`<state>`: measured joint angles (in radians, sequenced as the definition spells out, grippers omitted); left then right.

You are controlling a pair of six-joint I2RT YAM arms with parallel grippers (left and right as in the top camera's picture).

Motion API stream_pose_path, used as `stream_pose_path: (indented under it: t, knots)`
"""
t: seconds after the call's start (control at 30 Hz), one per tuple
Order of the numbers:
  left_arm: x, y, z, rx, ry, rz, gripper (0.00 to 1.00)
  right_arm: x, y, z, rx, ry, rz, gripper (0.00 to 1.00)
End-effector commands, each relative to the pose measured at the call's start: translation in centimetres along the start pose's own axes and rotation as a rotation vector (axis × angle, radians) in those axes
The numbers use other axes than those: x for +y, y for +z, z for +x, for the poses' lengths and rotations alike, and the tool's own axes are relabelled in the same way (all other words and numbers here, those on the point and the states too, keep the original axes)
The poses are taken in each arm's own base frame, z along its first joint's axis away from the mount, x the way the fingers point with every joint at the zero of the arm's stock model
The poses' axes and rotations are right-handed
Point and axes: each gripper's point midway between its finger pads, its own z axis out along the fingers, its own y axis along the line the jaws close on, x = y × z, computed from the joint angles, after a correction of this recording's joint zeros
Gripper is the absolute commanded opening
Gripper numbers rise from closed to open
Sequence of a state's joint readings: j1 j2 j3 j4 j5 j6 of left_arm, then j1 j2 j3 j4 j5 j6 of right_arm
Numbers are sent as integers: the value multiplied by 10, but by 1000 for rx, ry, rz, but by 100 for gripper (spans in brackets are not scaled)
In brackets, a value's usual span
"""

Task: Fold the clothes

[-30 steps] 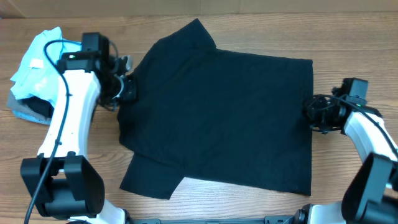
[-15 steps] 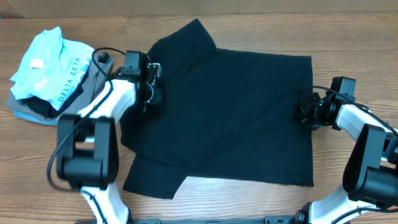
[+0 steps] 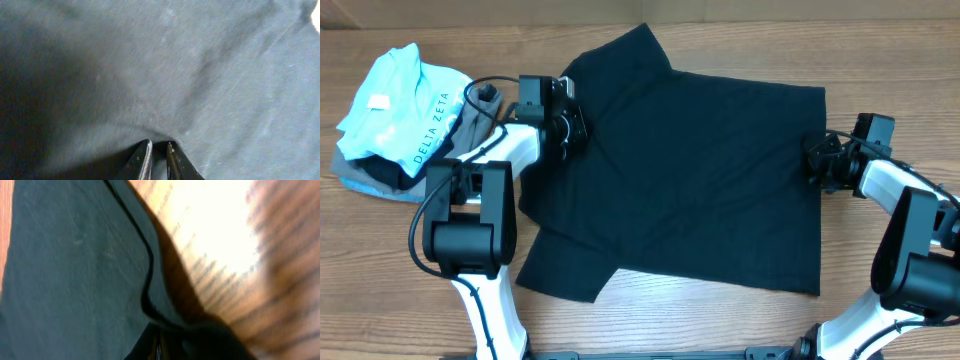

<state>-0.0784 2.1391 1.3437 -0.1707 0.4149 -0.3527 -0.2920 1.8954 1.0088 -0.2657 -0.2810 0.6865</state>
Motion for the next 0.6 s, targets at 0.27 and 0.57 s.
stream_pose_path:
  t: [0.27, 0.57]
  knots:
    - [-55, -85, -55, 74, 151, 75, 30, 37, -43, -23, 68, -225, -100, 10]
    - [-80, -192, -60, 10, 248, -80, 31, 8, -2, -23, -32, -179, 132, 4]
